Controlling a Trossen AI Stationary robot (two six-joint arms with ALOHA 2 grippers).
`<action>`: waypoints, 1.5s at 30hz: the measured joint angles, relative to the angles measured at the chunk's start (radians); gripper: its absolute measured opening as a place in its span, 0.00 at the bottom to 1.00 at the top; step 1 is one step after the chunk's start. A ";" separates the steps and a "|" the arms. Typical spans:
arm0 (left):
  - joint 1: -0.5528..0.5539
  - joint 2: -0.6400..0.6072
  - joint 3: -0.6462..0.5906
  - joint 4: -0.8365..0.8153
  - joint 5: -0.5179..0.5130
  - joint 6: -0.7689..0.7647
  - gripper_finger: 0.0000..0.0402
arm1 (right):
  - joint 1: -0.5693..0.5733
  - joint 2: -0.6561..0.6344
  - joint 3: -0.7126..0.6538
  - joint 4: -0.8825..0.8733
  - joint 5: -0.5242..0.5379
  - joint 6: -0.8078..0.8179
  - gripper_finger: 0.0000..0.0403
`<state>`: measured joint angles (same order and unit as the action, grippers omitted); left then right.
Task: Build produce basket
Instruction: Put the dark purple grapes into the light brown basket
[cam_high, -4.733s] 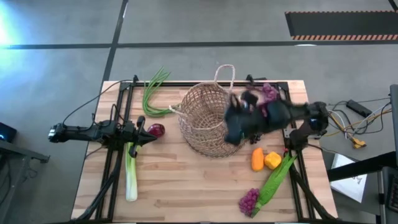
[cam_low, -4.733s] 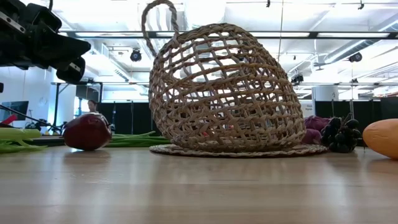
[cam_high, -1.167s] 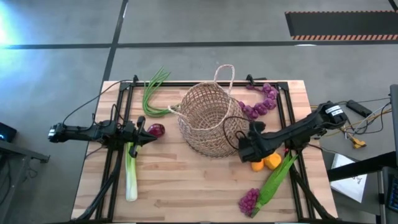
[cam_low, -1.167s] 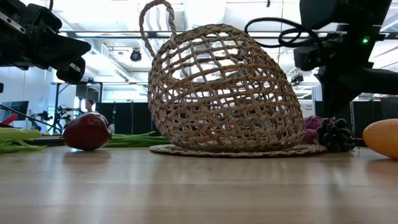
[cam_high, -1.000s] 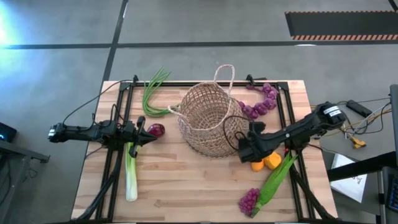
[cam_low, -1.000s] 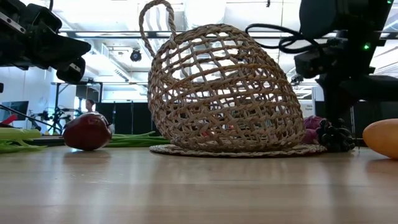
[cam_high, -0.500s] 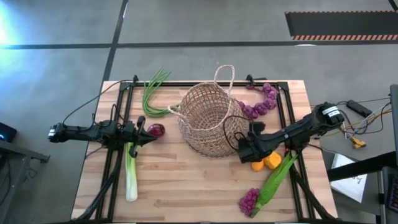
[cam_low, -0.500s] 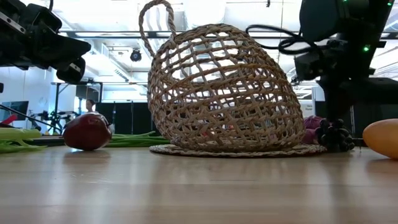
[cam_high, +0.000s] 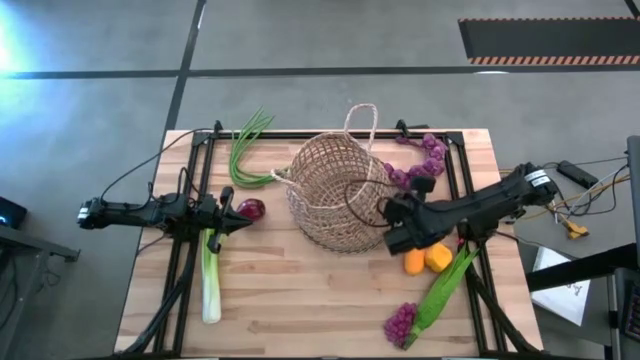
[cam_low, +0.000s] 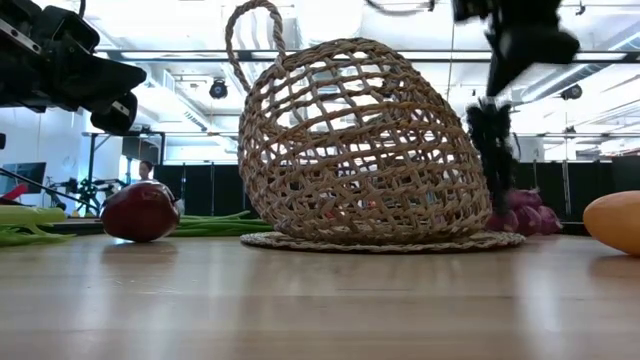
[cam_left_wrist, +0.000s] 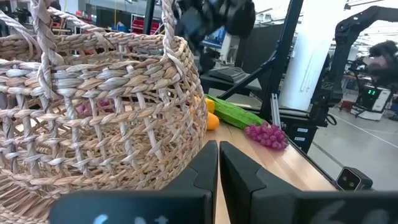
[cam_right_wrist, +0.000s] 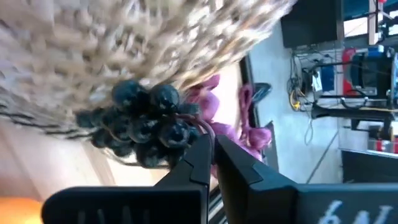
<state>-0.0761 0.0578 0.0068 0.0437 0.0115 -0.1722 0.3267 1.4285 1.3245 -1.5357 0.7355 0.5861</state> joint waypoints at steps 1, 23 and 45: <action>0.000 0.000 0.000 0.000 0.000 0.000 0.00 | 0.000 0.000 0.037 -0.017 0.001 -0.002 0.02; 0.000 0.000 0.000 0.000 0.000 0.000 0.00 | -0.023 0.098 0.732 0.466 0.127 -0.566 0.02; 0.000 0.000 0.000 0.000 0.000 0.000 0.00 | -0.422 0.457 0.839 0.338 -0.368 -0.684 0.02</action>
<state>-0.0761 0.0582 0.0070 0.0437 0.0113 -0.1722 -0.0952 1.8855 2.1636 -1.1976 0.3673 -0.0975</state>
